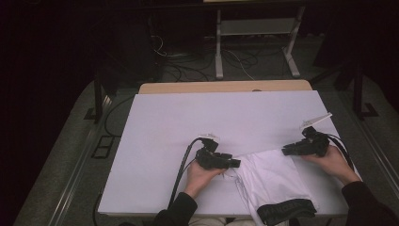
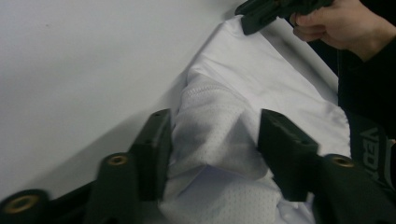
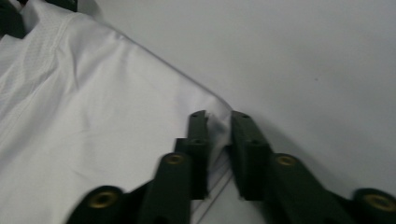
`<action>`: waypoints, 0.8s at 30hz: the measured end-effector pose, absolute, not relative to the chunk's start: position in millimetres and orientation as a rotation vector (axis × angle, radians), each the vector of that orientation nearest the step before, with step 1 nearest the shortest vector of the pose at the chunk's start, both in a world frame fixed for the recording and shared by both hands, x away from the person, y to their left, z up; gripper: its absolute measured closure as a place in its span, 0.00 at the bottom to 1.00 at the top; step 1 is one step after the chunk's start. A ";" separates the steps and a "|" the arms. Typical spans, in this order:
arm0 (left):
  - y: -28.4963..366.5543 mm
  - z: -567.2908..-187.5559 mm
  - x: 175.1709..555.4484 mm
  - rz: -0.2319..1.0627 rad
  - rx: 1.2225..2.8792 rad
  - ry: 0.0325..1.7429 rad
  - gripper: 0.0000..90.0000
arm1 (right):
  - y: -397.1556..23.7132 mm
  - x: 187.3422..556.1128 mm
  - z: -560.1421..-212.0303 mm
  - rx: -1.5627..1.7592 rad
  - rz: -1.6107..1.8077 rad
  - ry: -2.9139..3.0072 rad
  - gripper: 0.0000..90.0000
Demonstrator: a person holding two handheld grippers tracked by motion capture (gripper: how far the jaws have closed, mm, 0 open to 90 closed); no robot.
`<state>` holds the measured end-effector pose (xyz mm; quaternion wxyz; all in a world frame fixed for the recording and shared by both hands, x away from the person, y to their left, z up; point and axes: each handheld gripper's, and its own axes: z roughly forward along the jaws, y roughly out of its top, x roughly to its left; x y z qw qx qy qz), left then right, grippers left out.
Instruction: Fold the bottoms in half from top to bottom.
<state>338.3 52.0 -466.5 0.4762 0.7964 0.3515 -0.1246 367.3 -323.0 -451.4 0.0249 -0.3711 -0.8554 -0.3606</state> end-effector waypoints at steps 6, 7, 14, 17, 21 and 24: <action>51.0 -466.8 336.8 -0.313 1.994 0.802 0.81 | -318.4 369.0 -450.3 -1.146 -1.107 -2.637 0.96; 50.7 -466.4 336.2 -0.309 2.000 0.798 0.84 | -318.6 369.4 -450.0 -1.155 -1.112 -2.630 0.96; 49.5 -460.7 330.4 -0.244 2.050 0.750 0.94 | -319.3 372.1 -449.2 -1.232 -1.139 -2.600 0.97; 49.9 -456.8 327.0 -0.206 2.070 0.730 0.94 | -318.4 372.9 -448.6 -1.266 -1.152 -2.597 0.97; 51.0 -450.9 322.3 -0.162 2.091 0.707 0.94 | -315.6 373.7 -447.3 -1.285 -1.162 -2.602 0.97; 52.6 -445.4 320.0 -0.135 2.096 0.694 0.94 | -314.4 373.9 -446.0 -1.281 -1.173 -2.607 0.97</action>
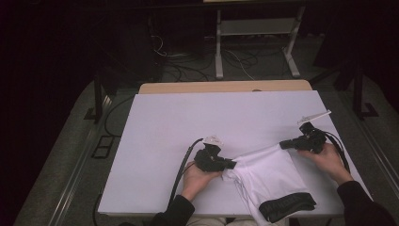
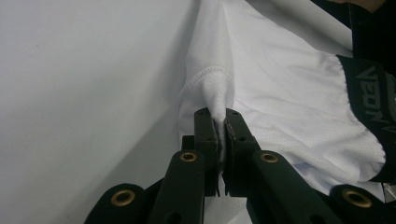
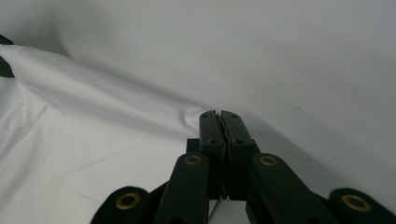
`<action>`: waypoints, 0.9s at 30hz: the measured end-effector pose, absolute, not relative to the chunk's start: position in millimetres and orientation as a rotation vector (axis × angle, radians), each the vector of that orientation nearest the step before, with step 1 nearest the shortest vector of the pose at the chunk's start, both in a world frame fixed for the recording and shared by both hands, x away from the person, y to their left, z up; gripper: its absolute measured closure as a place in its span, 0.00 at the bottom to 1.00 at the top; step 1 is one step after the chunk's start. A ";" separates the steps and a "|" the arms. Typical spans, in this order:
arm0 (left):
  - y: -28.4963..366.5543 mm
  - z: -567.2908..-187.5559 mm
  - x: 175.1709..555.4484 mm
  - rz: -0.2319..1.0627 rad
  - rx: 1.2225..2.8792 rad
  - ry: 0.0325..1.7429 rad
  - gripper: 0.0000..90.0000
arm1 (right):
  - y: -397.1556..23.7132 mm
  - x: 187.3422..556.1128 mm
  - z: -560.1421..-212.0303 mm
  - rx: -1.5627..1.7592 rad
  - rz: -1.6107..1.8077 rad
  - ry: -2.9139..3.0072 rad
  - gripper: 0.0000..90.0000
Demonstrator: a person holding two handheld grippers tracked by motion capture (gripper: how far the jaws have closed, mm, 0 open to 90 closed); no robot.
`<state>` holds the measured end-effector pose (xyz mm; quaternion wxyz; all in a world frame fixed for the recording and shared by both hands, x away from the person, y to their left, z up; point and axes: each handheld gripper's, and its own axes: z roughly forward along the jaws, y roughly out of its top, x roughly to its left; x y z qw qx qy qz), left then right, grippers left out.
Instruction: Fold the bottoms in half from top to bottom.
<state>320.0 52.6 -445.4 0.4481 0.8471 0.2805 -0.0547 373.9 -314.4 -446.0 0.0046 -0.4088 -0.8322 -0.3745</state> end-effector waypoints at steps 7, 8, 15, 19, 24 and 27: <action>57.0 -428.8 315.4 -0.068 2.132 0.648 0.94 | -308.5 375.4 -439.0 -1.272 -1.198 -2.622 0.97; 58.2 -426.6 314.6 -0.061 2.137 0.644 0.94 | -307.0 376.2 -438.3 -1.271 -1.204 -2.624 0.97; 71.3 -416.2 313.5 -0.020 2.154 0.650 0.94 | -287.7 386.3 -433.5 -1.256 -1.220 -2.637 0.97; 79.7 -412.8 314.6 -0.001 2.151 0.662 0.94 | -276.7 393.2 -431.4 -1.247 -1.234 -2.637 0.97; 90.3 -410.1 315.3 0.018 2.161 0.676 0.94 | -261.4 403.4 -429.5 -1.222 -1.223 -2.654 0.97; 96.9 -408.8 316.3 0.028 2.161 0.690 0.94 | -251.3 409.7 -427.7 -1.211 -1.217 -2.660 0.97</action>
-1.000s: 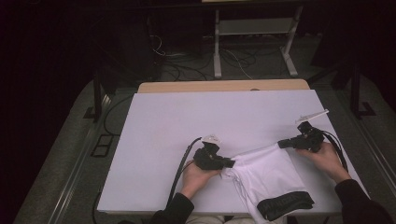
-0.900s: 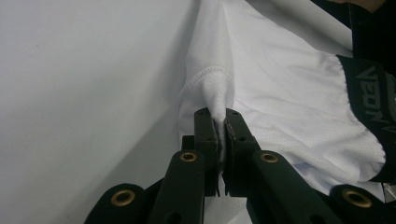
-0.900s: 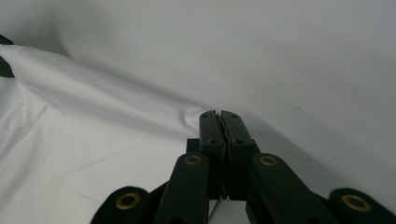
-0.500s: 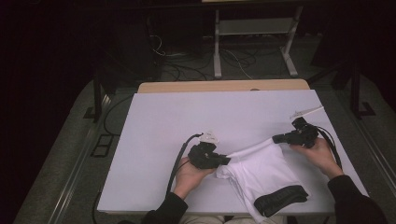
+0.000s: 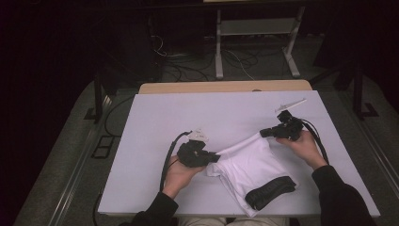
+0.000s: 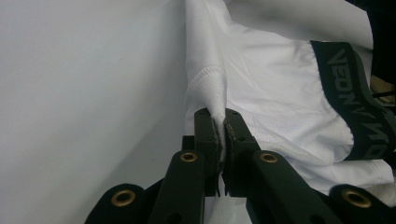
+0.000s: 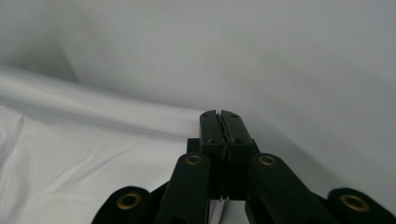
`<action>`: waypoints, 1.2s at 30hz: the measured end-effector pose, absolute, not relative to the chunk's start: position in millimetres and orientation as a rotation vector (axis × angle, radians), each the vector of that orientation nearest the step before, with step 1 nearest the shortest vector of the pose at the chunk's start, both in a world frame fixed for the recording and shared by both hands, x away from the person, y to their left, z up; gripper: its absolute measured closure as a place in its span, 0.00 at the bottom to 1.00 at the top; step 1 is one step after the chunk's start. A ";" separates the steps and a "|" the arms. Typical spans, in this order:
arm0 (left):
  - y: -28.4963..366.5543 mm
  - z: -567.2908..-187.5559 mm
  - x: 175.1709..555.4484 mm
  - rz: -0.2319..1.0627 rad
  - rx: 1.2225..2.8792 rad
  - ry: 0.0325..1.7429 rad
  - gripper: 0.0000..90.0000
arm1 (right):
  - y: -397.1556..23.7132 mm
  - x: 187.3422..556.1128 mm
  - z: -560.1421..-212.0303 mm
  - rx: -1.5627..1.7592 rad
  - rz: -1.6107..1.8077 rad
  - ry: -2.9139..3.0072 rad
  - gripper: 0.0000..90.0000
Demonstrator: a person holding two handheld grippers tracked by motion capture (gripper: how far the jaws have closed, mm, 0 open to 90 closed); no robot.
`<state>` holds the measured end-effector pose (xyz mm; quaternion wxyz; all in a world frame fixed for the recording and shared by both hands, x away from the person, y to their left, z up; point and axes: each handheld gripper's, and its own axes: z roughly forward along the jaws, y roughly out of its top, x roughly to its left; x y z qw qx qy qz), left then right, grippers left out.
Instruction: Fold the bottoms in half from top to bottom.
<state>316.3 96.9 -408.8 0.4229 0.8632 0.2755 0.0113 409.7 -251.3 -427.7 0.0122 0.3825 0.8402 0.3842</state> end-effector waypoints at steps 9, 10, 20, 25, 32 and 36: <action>113.0 -407.2 323.8 0.053 2.176 0.721 0.94 | -228.7 422.7 -425.6 1.168 1.189 2.625 0.97; 114.0 -407.2 324.8 0.053 2.177 0.722 0.94 | -226.2 424.4 -426.1 1.171 1.187 2.626 0.97; 127.2 -400.0 338.8 0.088 2.241 0.733 0.94 | -203.9 440.8 -432.2 1.185 1.181 2.618 0.97; 136.6 -395.2 344.7 0.109 2.279 0.727 0.94 | -190.6 449.0 -433.1 1.177 1.192 2.620 0.97; 151.6 -391.3 363.7 0.125 2.316 0.746 0.94 | -170.2 462.3 -436.3 1.191 1.191 2.603 0.97; 156.3 -389.4 377.5 0.131 2.341 0.745 0.94 | -164.4 467.4 -439.0 1.222 1.190 2.572 0.97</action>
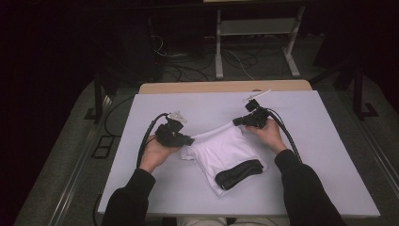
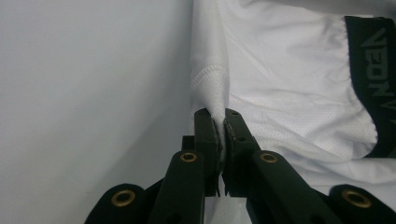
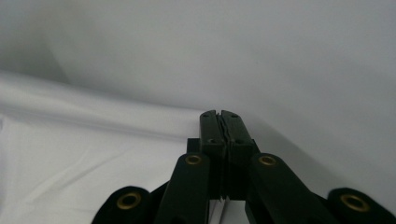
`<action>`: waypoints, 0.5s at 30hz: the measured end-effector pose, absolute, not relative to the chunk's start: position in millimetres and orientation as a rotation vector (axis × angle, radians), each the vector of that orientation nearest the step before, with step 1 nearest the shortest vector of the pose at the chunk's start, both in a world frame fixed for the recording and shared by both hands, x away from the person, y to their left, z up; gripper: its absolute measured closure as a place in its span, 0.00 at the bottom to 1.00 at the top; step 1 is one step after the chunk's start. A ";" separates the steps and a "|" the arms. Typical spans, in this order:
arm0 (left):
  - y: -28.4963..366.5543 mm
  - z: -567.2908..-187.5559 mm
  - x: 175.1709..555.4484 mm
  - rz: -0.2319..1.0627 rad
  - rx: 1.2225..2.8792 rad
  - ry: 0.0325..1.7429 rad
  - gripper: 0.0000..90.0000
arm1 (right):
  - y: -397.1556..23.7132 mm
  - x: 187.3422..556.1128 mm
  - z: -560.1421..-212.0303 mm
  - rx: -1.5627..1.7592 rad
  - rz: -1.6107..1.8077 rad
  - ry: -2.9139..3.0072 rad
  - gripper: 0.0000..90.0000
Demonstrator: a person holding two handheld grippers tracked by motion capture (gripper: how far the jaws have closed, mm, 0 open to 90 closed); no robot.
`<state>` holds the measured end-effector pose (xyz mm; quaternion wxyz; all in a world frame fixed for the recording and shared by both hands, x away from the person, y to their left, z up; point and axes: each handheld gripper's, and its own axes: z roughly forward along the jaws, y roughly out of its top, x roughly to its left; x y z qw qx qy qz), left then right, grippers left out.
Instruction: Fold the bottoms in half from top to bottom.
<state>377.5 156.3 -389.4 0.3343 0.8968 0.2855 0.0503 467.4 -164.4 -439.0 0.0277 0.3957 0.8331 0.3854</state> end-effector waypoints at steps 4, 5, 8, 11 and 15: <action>159.1 -386.9 395.5 0.146 2.350 0.736 0.94 | -163.5 469.1 -439.6 1.265 1.189 2.527 0.97; 159.3 -386.6 401.5 0.151 2.348 0.733 0.94 | -164.1 469.5 -439.8 1.279 1.194 2.514 0.97; 158.9 -387.1 415.9 0.154 2.340 0.729 0.94 | -168.6 470.6 -439.0 1.324 1.183 2.479 0.97; 158.0 -388.7 428.6 0.160 2.323 0.746 0.94 | -173.1 471.0 -436.8 1.348 1.180 2.444 0.97; 157.5 -389.9 442.7 0.168 2.297 0.764 0.94 | -178.7 472.3 -433.8 1.370 1.188 2.418 0.97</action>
